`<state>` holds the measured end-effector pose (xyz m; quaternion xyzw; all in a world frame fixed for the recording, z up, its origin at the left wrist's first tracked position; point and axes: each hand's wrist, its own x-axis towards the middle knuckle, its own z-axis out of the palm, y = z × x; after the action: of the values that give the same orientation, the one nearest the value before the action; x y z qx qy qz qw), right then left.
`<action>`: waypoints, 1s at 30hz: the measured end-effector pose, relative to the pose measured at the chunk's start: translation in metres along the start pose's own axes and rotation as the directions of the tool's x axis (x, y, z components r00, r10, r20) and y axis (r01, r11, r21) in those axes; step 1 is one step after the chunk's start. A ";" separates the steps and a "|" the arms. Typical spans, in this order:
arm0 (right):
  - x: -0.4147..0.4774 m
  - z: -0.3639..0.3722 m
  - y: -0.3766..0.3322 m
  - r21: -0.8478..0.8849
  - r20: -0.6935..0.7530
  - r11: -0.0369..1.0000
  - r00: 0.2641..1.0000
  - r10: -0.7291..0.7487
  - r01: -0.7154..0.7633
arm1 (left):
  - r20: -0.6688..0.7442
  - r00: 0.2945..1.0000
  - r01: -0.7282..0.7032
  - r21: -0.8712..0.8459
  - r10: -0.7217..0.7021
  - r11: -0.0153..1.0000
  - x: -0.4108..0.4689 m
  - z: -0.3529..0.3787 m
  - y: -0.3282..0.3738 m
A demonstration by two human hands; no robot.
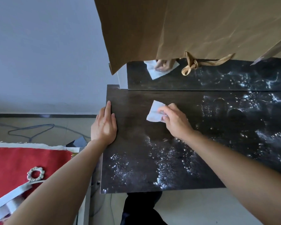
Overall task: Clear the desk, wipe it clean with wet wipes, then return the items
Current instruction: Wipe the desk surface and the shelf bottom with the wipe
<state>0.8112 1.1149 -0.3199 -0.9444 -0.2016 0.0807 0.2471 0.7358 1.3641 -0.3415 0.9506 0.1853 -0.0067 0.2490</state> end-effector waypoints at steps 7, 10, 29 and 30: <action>-0.057 0.036 -0.054 0.192 0.180 0.975 0.972 -0.151 0.115 | 0.012 0.999 -0.039 -0.013 0.040 0.999 0.004 0.004 -0.007; -0.075 0.035 -0.058 0.215 0.264 0.974 0.956 -0.130 0.073 | 0.061 0.990 -0.136 0.093 0.131 0.986 0.012 0.000 -0.010; -0.073 0.100 -0.144 0.257 -0.068 0.966 0.997 0.040 -0.021 | 0.290 0.759 -0.649 0.264 0.583 0.714 0.065 -0.005 -0.018; -0.096 0.100 -0.147 0.264 0.001 0.965 1.000 -0.005 0.005 | 0.286 0.762 -0.645 0.261 0.581 0.718 0.065 -0.004 -0.018</action>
<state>0.6490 1.2348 -0.3281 -0.9025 -0.1917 0.1072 0.3705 0.7891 1.4034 -0.3534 0.9811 -0.1693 -0.0433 0.0829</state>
